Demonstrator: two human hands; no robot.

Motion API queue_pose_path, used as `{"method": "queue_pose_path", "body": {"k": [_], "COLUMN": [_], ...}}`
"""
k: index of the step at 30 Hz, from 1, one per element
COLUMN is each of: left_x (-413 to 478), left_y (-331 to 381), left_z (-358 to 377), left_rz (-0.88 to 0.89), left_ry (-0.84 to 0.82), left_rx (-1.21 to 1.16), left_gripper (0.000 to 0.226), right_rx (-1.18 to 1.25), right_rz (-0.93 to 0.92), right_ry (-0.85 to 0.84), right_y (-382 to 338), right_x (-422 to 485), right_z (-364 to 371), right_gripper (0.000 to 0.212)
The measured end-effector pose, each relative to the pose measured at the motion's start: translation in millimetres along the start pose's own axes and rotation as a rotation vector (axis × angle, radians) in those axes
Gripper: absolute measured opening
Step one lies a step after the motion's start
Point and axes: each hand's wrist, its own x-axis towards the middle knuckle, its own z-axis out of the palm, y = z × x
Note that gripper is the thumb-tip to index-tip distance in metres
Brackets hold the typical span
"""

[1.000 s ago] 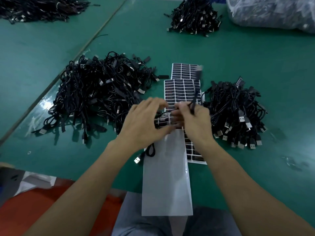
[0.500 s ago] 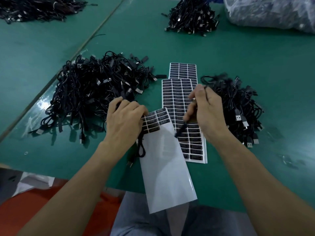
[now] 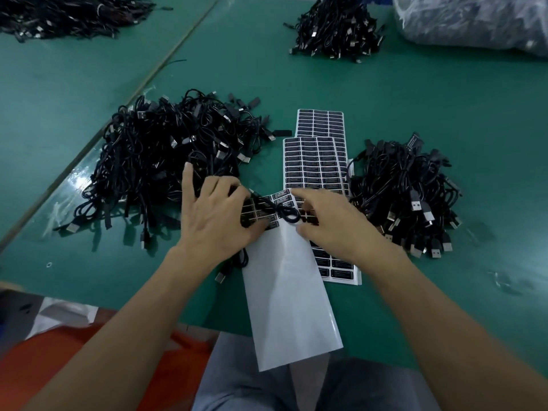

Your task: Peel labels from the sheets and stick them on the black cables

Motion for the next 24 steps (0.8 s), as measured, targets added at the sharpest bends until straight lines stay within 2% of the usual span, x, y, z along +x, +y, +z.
{"method": "queue_pose_path", "body": {"k": [2, 5, 9, 11, 13, 15, 18, 20, 24], "left_x": [-2, -3, -3, -4, -4, -5, -5, -4, -4], "left_y": [3, 7, 7, 7, 6, 6, 6, 4, 1], "left_z": [0, 3, 6, 7, 8, 10, 13, 14, 15], "left_rz": [-0.010, -0.014, -0.021, -0.026, -0.025, -0.022, -0.029, -0.037, -0.026], "left_ry": [-0.029, -0.060, -0.055, -0.053, -0.035, -0.004, 0.064, 0.104, 0.117], "left_rx": [0.006, -0.004, -0.035, -0.049, -0.064, -0.081, -0.103, -0.131, -0.163], "left_gripper": [0.081, 0.086, 0.085, 0.087, 0.089, 0.087, 0.080, 0.074, 0.057], "right_rx": [-0.080, -0.030, 0.251, 0.404, 0.452, 0.458, 0.429, 0.368, 0.223], "right_rz": [0.131, 0.250, 0.342, 0.381, 0.400, 0.401, 0.372, 0.351, 0.394], "right_ry": [0.047, 0.067, 0.051, 0.065, 0.069, 0.050, 0.010, 0.025, 0.164], "right_y": [-1, -13, -29, -30, -30, -29, -25, -20, -8], "right_x": [-5, -6, -1, 2, 3, 3, 3, 2, 0], "right_z": [2, 6, 6, 4, 3, 4, 6, 6, 0], "right_gripper": [0.052, 0.051, 0.053, 0.048, 0.047, 0.047, 0.027, 0.029, 0.035]}}
